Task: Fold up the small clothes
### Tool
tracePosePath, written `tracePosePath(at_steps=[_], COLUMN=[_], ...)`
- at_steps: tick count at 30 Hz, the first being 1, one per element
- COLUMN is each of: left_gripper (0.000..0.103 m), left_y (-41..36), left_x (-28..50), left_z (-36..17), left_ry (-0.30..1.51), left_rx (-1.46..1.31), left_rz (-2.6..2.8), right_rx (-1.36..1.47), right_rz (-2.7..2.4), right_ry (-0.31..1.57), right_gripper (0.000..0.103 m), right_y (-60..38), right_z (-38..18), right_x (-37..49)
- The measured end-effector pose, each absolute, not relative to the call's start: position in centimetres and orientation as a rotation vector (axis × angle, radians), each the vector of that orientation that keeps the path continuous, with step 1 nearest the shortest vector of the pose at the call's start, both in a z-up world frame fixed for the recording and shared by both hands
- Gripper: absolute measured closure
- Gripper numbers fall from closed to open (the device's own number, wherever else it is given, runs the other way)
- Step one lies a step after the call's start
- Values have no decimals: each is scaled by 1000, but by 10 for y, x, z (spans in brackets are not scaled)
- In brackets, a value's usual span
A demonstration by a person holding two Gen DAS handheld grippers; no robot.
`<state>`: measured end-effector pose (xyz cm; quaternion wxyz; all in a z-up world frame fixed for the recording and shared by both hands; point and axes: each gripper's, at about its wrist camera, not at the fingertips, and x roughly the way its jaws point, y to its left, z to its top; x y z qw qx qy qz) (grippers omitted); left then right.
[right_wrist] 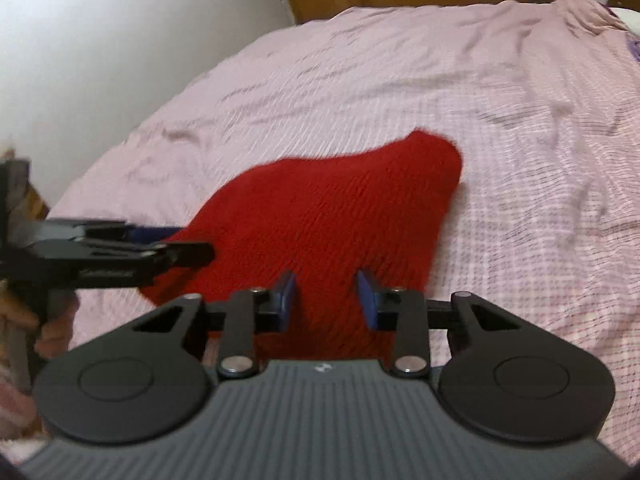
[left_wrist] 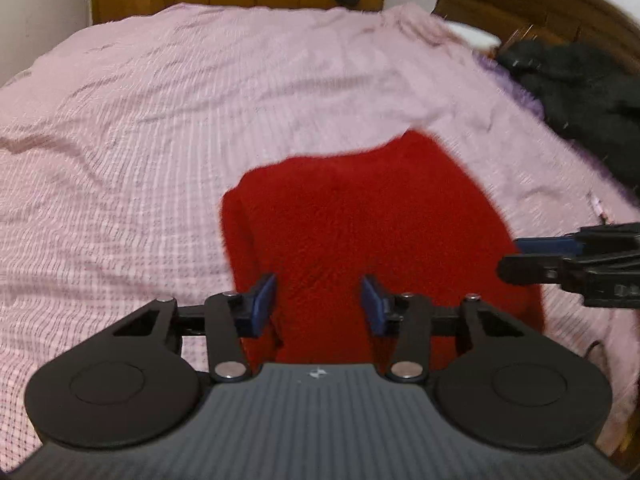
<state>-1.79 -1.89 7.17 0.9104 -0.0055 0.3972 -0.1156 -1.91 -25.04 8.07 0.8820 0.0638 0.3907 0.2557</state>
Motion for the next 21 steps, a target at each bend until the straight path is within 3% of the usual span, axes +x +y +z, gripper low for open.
tracePosePath(at_steps=[13,18,21], left_gripper=[49,49,47], left_y=[-1,-2,-4], left_x=[-15,-24,-32], left_z=[54,65,75], left_ry=[841,825,814], left_rx=[-95,-117,-108], left_rz=[-213,-213,-215], right_rx=[48,125,151], right_rz=[460,418,392], right_ry=[773,741,726], right_gripper=[65,52,50], right_y=[-230,-243,-250], right_z=[78,92,101], right_x=[-24,-39,-50])
